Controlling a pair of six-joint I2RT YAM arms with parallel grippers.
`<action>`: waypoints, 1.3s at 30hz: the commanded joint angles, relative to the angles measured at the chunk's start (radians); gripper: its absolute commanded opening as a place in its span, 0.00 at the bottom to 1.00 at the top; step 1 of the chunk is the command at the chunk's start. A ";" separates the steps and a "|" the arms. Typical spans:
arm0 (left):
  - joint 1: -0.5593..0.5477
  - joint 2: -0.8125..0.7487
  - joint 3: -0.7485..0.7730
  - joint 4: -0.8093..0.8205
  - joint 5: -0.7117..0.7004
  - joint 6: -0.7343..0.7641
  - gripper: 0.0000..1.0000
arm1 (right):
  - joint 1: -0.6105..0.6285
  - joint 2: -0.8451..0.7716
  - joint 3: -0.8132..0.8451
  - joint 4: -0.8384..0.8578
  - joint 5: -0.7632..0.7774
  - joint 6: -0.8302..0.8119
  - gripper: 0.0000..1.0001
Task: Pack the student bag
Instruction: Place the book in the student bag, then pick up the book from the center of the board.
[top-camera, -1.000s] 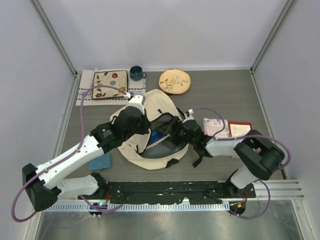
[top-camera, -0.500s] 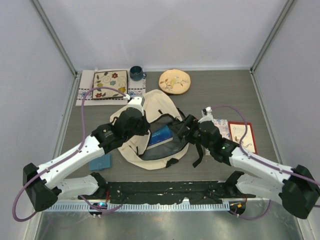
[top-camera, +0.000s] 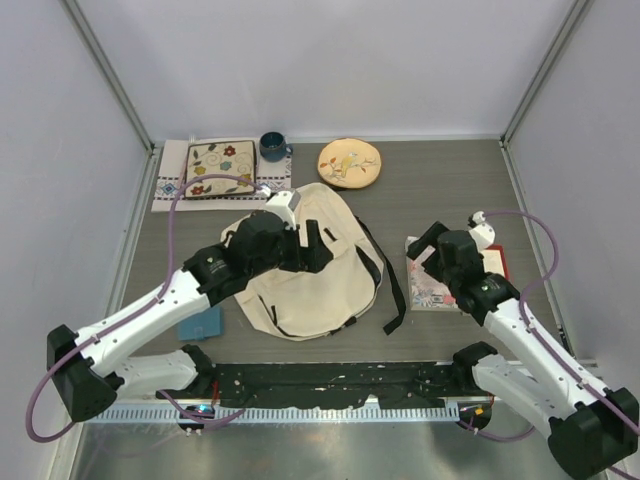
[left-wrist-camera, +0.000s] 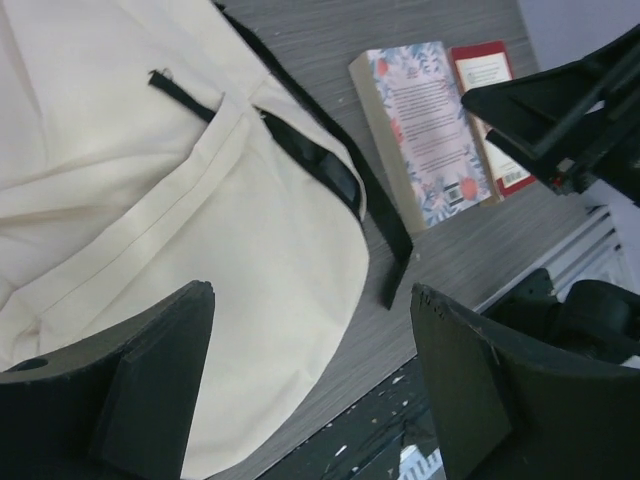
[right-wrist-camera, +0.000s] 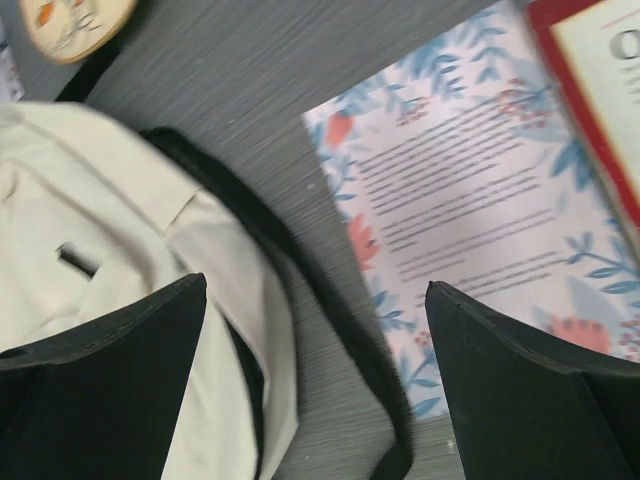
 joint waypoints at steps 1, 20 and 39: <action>-0.004 0.046 0.079 0.140 0.073 -0.024 0.83 | -0.168 -0.010 0.013 -0.069 -0.065 -0.102 0.96; -0.101 0.741 0.483 0.272 0.184 -0.089 0.85 | -0.468 0.240 -0.090 0.082 -0.195 -0.223 0.97; -0.118 0.971 0.584 0.296 0.250 -0.153 0.83 | -0.476 0.236 -0.175 0.187 -0.474 -0.249 0.91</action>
